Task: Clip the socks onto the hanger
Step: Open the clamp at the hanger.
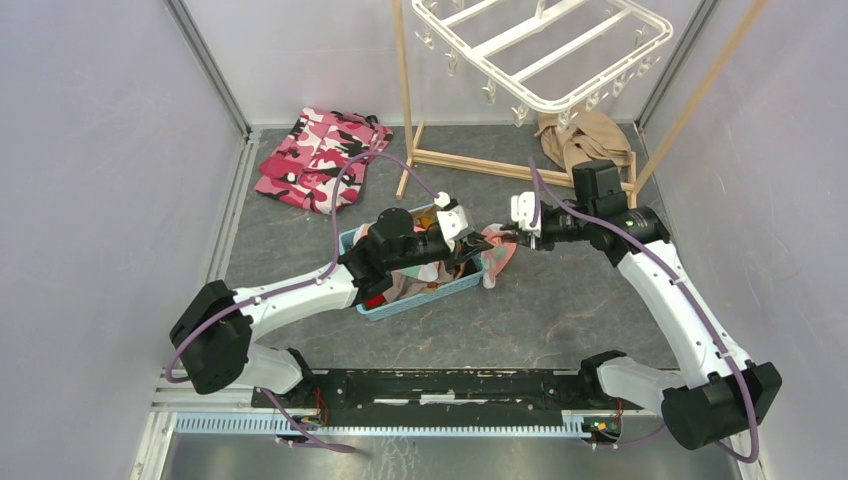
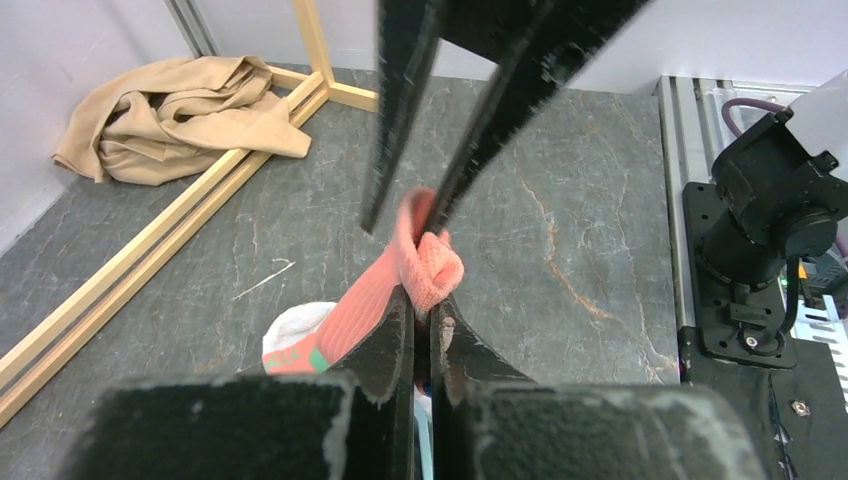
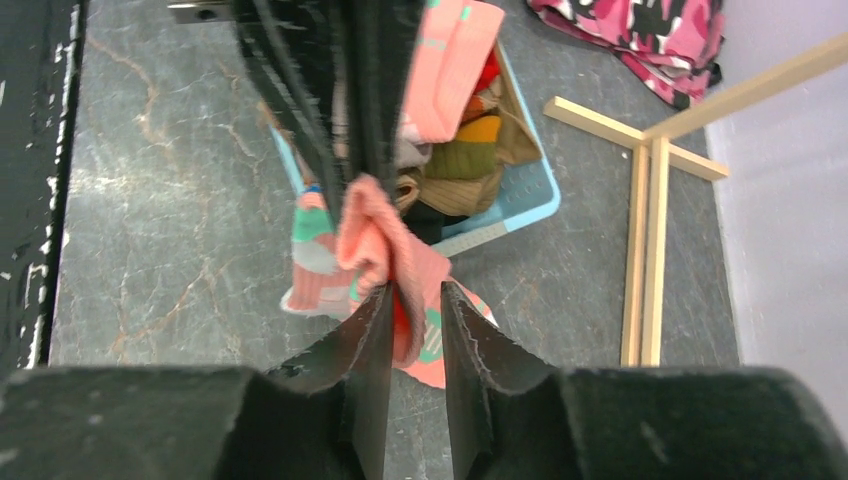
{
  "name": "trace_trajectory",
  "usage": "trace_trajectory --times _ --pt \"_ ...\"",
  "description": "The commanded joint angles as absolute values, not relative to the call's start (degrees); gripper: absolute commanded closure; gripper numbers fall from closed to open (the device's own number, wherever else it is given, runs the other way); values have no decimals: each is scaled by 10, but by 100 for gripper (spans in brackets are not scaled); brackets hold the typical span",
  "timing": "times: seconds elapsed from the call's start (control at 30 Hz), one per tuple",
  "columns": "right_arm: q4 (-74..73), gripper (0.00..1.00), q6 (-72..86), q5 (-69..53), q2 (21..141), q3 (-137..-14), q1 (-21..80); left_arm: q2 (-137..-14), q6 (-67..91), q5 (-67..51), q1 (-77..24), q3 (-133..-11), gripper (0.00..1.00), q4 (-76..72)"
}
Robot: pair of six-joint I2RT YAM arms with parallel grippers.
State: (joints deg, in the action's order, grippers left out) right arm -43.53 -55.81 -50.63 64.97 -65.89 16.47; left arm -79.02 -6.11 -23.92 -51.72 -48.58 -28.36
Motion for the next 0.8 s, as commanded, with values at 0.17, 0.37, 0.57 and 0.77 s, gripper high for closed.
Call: trace_trajectory --times 0.17,0.37,0.57,0.77 --pt "-491 95 -637 -504 638 -671 188 -791 -50 -201 -511 -509 98 -316" --pt "-417 100 -545 -441 640 -698 182 -789 -58 -221 -511 -499 91 -301" --pt "-406 100 -522 -451 650 -719 174 -772 -73 -220 -510 -483 57 -294" --pt "-416 100 -531 -469 649 -716 174 -773 -75 -205 -510 -488 50 -294"
